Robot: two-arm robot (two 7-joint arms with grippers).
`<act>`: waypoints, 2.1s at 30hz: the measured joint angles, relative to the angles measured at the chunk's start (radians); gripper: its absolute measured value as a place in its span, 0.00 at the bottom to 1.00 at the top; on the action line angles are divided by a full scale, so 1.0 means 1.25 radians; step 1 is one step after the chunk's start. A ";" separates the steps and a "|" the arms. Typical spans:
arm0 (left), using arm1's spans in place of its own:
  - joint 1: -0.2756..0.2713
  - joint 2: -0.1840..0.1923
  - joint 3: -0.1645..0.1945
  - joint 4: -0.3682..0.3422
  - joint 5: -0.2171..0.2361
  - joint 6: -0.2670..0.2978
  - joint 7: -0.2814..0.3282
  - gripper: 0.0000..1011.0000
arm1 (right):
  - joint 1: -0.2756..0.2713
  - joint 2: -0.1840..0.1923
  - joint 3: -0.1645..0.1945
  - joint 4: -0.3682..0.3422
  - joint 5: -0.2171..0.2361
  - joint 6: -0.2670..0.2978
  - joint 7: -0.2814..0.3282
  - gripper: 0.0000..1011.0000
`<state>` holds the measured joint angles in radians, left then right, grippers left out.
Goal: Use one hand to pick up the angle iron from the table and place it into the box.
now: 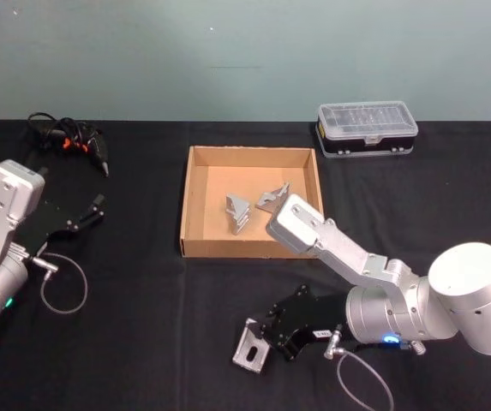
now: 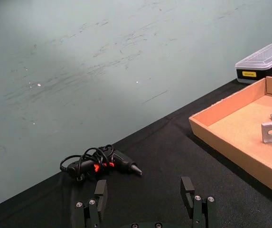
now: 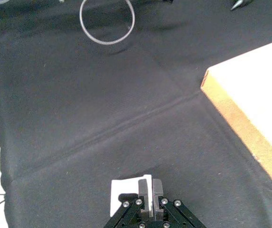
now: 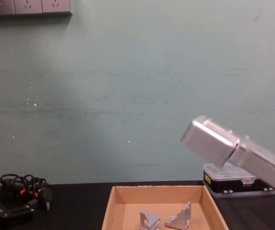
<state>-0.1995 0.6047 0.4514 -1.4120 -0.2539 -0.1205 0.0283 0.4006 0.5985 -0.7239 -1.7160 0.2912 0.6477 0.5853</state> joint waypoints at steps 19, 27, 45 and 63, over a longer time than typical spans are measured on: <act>0.000 0.000 0.000 0.000 0.000 0.000 0.000 1.00 | 0.055 -0.065 0.118 0.064 0.017 -0.050 -0.082 0.06; 0.000 0.000 0.000 0.000 0.000 0.000 0.000 1.00 | 0.154 -0.144 0.111 0.224 -0.028 -0.108 -0.096 0.06; 0.000 0.000 0.000 0.000 0.000 0.000 0.000 1.00 | 0.344 -0.321 0.077 0.638 -0.104 -0.223 -0.077 0.06; 0.000 0.000 0.000 0.000 0.000 0.000 0.000 1.00 | 0.451 -0.422 0.082 0.923 -0.149 -0.314 -0.053 0.06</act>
<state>-0.1996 0.6047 0.4514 -1.4120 -0.2539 -0.1205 0.0283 0.9638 0.0715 -0.6217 -0.5624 0.1050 0.2549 0.5189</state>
